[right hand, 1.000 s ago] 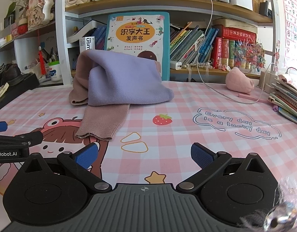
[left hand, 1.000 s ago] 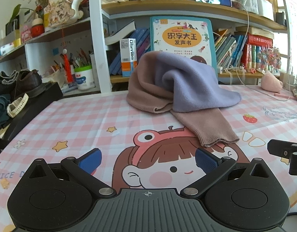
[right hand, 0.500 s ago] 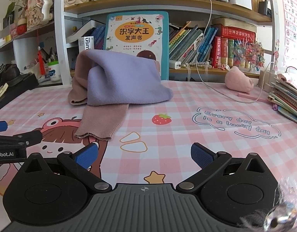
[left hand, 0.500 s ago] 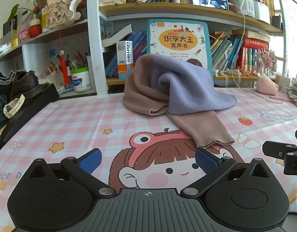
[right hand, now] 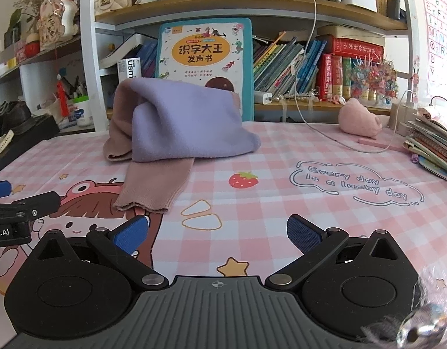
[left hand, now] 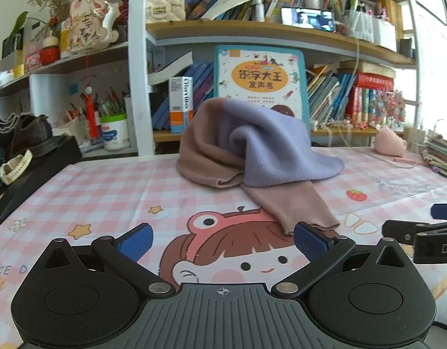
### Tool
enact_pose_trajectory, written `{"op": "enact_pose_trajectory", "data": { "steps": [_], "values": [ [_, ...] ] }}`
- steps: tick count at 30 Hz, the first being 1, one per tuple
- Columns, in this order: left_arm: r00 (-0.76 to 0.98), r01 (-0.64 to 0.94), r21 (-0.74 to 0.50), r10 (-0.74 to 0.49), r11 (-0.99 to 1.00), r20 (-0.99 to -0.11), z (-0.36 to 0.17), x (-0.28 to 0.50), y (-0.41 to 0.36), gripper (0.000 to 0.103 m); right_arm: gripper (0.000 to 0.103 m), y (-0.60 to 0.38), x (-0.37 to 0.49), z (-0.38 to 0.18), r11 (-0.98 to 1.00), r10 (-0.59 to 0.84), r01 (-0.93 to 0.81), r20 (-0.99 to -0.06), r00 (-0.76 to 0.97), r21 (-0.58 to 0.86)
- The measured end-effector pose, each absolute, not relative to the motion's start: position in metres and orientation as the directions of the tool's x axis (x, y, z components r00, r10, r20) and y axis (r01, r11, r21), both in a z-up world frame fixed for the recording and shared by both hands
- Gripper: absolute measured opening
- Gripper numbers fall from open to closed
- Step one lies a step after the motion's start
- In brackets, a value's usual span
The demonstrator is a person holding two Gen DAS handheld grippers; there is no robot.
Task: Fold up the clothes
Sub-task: 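Grasp the lavender sweater body with the right tool while the left tool approaches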
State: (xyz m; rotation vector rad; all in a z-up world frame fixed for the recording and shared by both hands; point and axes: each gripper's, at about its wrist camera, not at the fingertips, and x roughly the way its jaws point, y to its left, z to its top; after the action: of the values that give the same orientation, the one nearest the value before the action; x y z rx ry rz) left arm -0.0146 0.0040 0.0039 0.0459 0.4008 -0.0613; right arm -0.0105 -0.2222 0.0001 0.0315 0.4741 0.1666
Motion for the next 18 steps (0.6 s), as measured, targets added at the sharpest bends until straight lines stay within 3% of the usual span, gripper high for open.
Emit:
{"op": "enact_pose_trajectory", "data": {
  "steps": [10, 18],
  "values": [
    [0.899, 0.130, -0.020, -0.126, 0.991, -0.419, 0.005, 0.011, 0.011, 0.103, 0.103, -0.237, 0.016, 0.011, 0.961, 0.256, -0.180, -0.431, 0.865, 0.211],
    [0.870, 0.219, 0.041, -0.176, 0.975, -0.461, 0.011, 0.057, -0.005, 0.103, 0.100, -0.264, 0.091, 0.020, 0.848, 0.446, -0.210, -0.440, 0.779, 0.487]
  ]
}}
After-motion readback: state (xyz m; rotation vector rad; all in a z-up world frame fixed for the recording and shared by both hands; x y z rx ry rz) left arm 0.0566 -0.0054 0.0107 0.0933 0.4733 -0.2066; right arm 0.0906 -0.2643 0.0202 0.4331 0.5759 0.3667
